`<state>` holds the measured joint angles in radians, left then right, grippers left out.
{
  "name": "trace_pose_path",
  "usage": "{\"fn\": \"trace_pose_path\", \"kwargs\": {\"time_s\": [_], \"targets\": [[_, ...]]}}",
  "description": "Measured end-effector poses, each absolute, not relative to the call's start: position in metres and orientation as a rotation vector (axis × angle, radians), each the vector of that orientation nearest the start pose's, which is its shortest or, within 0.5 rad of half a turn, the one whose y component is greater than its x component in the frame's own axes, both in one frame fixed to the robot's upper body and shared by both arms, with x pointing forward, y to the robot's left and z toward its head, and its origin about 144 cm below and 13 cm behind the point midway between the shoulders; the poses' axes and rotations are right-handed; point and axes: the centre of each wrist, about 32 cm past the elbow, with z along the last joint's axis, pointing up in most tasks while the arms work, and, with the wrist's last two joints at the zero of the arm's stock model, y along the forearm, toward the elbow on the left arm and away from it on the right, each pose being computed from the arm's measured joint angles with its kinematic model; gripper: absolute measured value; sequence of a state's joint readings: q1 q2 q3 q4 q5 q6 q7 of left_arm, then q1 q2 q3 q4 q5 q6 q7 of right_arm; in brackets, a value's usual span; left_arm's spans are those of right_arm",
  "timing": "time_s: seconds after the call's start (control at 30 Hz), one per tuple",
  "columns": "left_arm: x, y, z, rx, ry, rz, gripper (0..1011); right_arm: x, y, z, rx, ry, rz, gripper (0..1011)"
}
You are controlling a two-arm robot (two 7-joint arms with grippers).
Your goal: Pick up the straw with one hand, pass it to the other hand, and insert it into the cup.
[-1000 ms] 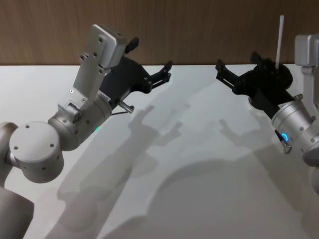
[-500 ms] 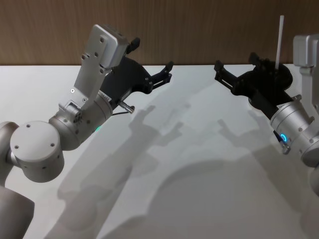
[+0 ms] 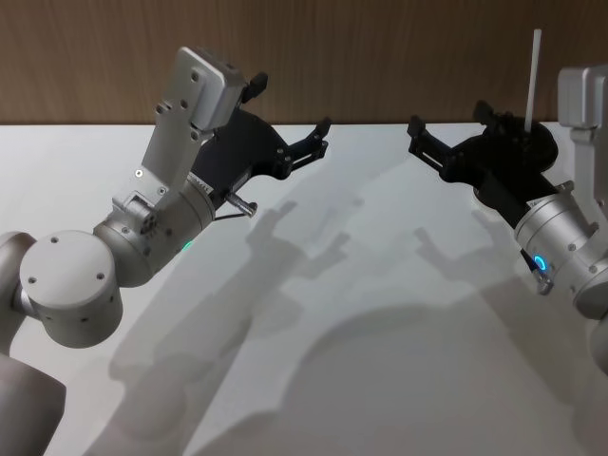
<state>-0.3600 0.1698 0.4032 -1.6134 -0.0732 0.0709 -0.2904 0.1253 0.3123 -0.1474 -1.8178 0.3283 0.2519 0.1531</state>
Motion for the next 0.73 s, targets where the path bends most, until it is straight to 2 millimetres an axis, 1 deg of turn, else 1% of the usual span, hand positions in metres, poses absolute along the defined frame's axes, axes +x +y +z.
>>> {"fn": "trace_pose_path", "kwargs": {"time_s": [0.73], "targets": [[0.5213, 0.1483, 1.2634, -0.028, -0.335, 0.890, 1003, 0.4748, -0.2500, 1.2556, 0.038, -0.054, -1.198, 1001]]}}
